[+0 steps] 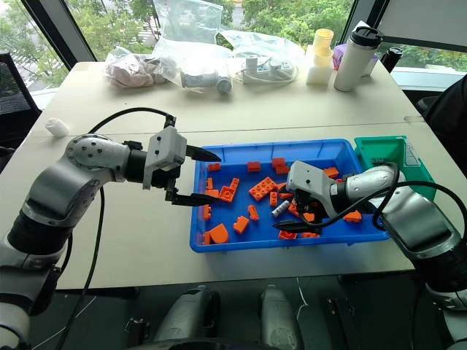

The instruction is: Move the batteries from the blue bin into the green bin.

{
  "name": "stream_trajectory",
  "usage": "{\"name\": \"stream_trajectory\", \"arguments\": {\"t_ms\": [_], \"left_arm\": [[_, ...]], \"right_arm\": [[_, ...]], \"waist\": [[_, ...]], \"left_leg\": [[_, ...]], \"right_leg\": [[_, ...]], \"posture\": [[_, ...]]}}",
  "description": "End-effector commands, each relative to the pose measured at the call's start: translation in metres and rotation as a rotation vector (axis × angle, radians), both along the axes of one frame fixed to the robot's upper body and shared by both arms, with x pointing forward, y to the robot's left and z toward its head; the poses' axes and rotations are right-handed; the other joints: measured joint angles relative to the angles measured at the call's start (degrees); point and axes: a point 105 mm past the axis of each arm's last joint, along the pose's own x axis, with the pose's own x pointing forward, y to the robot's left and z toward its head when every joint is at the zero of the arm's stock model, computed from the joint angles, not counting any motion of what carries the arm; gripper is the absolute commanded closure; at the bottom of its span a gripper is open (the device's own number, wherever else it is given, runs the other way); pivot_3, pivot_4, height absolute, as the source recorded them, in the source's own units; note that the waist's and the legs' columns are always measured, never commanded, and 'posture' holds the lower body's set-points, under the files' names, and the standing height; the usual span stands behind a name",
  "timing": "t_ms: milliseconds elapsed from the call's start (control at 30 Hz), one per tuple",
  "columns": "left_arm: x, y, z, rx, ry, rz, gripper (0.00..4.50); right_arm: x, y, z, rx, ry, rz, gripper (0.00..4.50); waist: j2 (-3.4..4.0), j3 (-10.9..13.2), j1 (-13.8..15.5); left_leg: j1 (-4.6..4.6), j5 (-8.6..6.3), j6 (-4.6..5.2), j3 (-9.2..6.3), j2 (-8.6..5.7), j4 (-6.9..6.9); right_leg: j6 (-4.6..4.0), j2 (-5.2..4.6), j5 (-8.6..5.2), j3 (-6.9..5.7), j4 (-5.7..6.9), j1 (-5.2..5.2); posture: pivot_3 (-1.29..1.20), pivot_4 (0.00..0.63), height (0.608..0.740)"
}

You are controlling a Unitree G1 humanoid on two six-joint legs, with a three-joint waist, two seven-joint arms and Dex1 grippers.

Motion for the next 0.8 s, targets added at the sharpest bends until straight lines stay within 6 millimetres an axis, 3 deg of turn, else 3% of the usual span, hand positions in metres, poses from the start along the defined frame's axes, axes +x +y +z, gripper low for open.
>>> {"name": "stream_trajectory", "arguments": {"t_ms": [33,333,433,667,800], "left_arm": [[0.000,0.003,0.014,-0.026,-0.067,0.036,0.00],[0.001,0.007,0.014,-0.031,-0.074,0.071,0.00],[0.005,0.008,0.012,-0.026,-0.086,0.097,0.00],[0.008,0.010,0.012,-0.019,-0.095,0.106,0.00],[0.007,0.010,0.011,-0.014,-0.088,0.097,0.00]], "right_arm": [[0.003,0.002,0.000,-0.013,0.000,0.040,0.03],[0.015,-0.011,-0.024,-0.124,0.050,0.025,0.03],[0.023,-0.011,-0.027,-0.126,0.055,-0.011,0.90],[0.024,-0.004,-0.031,-0.136,0.051,-0.003,4.48],[0.028,-0.002,-0.025,-0.107,0.012,-0.038,4.48]], "waist": [[0.00,0.00,0.03],[0.00,0.00,0.09],[0.00,0.00,0.07],[0.00,0.00,0.15],[0.00,-0.01,0.09]], "left_leg": [[0.00,0.00,0.00,0.00,0.00,0.00],[0.00,0.00,0.00,0.00,0.00,0.00],[0.00,0.00,0.00,0.00,0.00,0.00],[0.00,0.00,-0.01,0.00,-0.01,-0.01],[0.00,0.00,-0.01,0.00,-0.01,-0.01]], "right_leg": [[0.00,0.00,0.00,0.00,0.00,-0.01],[0.00,-0.01,0.00,0.00,0.00,-0.01],[0.00,-0.01,0.00,0.00,0.00,-0.02],[0.00,-0.01,0.00,0.00,0.01,-0.02],[0.00,-0.01,0.00,0.00,0.02,-0.03]], "posture": [[0.00,0.150,0.740],[0.00,0.150,0.740],[0.00,0.150,0.740],[0.00,0.150,0.740],[0.00,0.150,0.740]]}}
